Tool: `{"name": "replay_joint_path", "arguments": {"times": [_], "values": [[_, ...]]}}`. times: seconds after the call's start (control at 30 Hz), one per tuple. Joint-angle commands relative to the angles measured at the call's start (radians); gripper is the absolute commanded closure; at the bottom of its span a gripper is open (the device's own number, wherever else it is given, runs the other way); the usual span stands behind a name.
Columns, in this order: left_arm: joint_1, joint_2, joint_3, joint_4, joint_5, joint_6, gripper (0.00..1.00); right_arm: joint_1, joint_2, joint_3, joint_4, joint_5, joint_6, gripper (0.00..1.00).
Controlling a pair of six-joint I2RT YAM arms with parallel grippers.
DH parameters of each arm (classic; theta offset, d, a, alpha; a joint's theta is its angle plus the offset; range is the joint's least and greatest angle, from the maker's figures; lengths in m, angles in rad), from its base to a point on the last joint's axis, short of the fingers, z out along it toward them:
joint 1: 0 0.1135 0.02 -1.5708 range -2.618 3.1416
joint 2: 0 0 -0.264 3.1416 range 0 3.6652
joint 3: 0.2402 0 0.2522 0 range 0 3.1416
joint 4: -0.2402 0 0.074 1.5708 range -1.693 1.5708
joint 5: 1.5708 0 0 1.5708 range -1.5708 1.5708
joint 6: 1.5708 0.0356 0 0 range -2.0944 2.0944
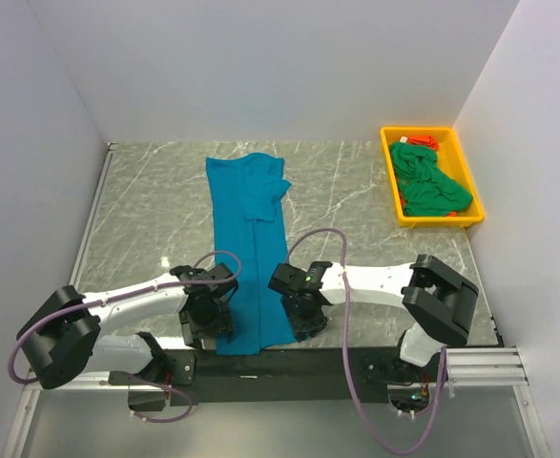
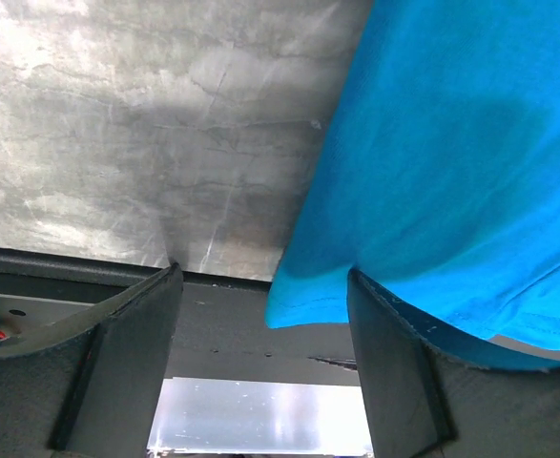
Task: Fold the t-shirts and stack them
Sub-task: Fold the tshirt
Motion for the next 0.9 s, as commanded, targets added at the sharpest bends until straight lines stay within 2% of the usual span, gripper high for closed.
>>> {"name": "replay_joint_path", "arguments": {"times": [0.0, 0.3, 0.47, 0.6, 0.63, 0.67, 0.7, 0.73, 0.8, 0.83, 0.87], "values": [[-0.016, 0.009, -0.004, 0.024, 0.027, -0.013, 0.25, 0.009, 0.015, 0.049, -0.017, 0.027, -0.007, 0.53], [-0.062, 0.049, -0.014, 0.05, 0.045, -0.026, 0.28, 0.009, 0.013, 0.061, -0.017, 0.03, -0.004, 0.54], [-0.081, 0.077, -0.021, 0.066, 0.059, -0.032, 0.35, 0.009, 0.053, 0.046, -0.011, 0.033, -0.002, 0.54], [-0.113, 0.095, -0.037, 0.093, 0.085, -0.045, 0.42, 0.008, 0.049, 0.037, -0.008, 0.033, 0.001, 0.6], [-0.122, 0.1, -0.041, 0.103, 0.095, -0.056, 0.51, 0.008, 0.046, 0.037, -0.008, 0.033, 0.002, 0.64], [-0.131, 0.103, -0.044, 0.108, 0.102, -0.061, 0.55, 0.008, 0.044, 0.032, -0.011, 0.036, 0.002, 0.67], [-0.148, 0.109, -0.047, 0.114, 0.109, -0.065, 0.59, 0.009, 0.042, 0.029, -0.008, 0.033, 0.002, 0.76], [-0.159, 0.109, -0.05, 0.117, 0.114, -0.076, 0.73, 0.008, 0.036, 0.026, -0.009, 0.028, 0.004, 0.83], [-0.189, 0.109, -0.049, 0.11, 0.125, -0.09, 0.93, 0.012, 0.021, 0.009, -0.019, 0.017, 0.007, 1.0], [-0.203, 0.103, -0.043, 0.102, 0.125, -0.108, 0.99, 0.017, -0.003, 0.002, -0.022, -0.002, 0.007, 1.0], [-0.217, 0.097, -0.038, 0.088, 0.129, -0.114, 0.99, 0.02, -0.019, -0.017, -0.025, -0.013, 0.005, 1.0]]}}
